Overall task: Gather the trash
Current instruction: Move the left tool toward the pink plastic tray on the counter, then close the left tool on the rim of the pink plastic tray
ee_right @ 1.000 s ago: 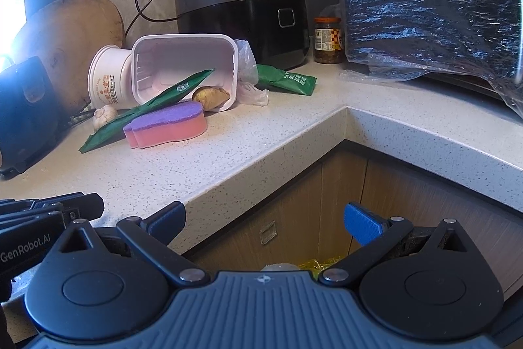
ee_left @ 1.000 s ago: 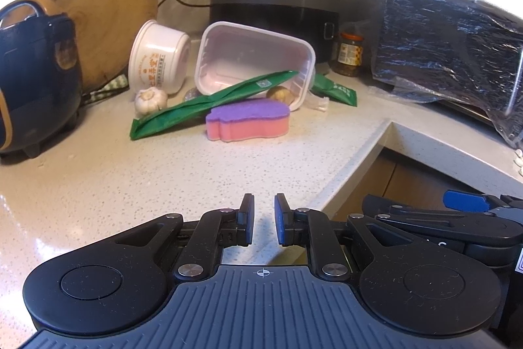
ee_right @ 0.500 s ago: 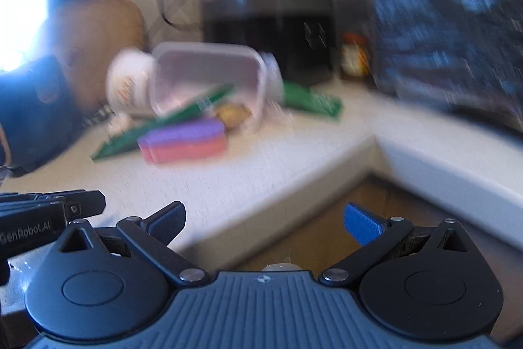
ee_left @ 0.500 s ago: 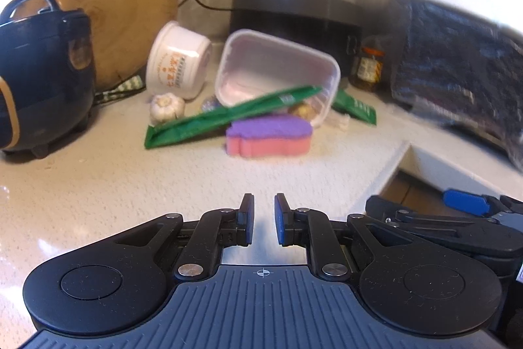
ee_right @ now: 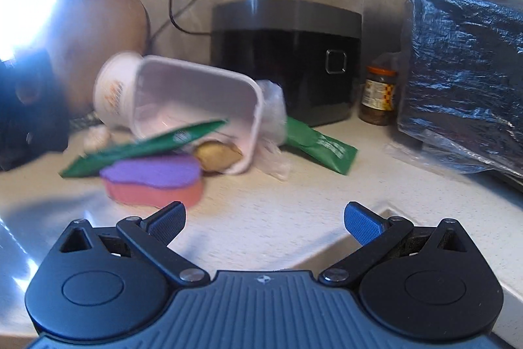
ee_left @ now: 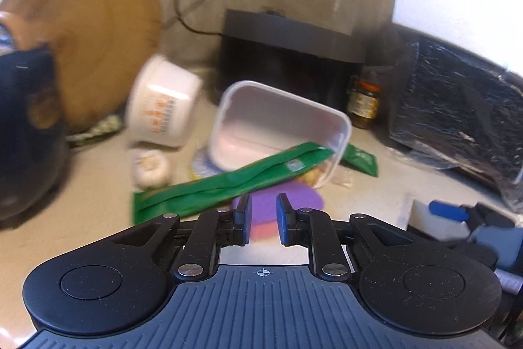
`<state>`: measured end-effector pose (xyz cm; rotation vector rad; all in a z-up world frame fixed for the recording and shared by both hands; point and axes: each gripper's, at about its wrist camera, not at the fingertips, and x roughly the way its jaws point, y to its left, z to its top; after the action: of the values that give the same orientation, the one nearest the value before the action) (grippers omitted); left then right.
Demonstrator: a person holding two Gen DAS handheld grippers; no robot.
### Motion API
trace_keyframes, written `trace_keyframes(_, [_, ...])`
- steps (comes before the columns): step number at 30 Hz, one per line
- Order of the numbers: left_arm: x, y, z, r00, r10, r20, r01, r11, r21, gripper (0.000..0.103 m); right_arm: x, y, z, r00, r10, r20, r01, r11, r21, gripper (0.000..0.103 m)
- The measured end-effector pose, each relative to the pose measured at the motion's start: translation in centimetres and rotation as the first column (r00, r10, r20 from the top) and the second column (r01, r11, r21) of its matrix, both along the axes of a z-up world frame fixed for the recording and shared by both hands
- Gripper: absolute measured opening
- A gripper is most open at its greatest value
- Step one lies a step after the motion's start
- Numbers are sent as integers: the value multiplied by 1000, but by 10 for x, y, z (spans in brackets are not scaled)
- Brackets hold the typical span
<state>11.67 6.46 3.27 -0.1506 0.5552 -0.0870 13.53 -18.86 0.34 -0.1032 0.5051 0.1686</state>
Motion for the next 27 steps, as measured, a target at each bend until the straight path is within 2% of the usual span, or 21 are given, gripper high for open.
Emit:
trace_keyframes(2, [24,3,0,1000,-15,-16,15,999,-32,19,2,-7,-3,1000,9,-28,-7,999,46,103])
trace_keyframes(3, [37,4,2,1000,-3,0,3,999,-39,19,1,-11,-4,999,17,-40,-14,998,67,103])
trace_keyframes(4, [47,4,6,999,22,34,-21,1000,-15,19,1,-14,-4,999,19,-47,-15,997,78,103])
trace_keyframes(7, [77,-3,10,985,91,145,-113,982,151,19,1,-19,-6,999,-15,-47,18,998,57,103])
trace_keyframes(9, [100,-4,6,990,89,109,-111,970,215,19,3,-22,-6,997,-50,-61,51,998,26,103])
trace_keyframes(11, [118,2,-1,988,131,78,-145,966,214,20,4,-27,-7,997,-44,-70,45,999,23,103])
trace_keyframes(12, [126,5,-5,985,160,67,-171,960,220,25,3,-29,-7,998,-19,-64,21,999,31,103])
trace_keyframes(15, [139,14,-11,976,201,79,-213,959,187,31,6,-33,-7,995,80,-58,-75,993,89,103])
trace_keyframes(20, [154,20,-17,983,172,67,-180,970,163,30,24,-32,-15,983,169,-64,-151,963,223,103])
trace_keyframes(24, [167,25,-24,988,137,66,-145,979,141,29,40,-25,-20,979,179,-95,-151,958,246,103])
trace_keyframes(27, [160,27,-26,993,85,86,-95,989,115,26,44,-20,-23,978,178,-112,-148,960,240,103])
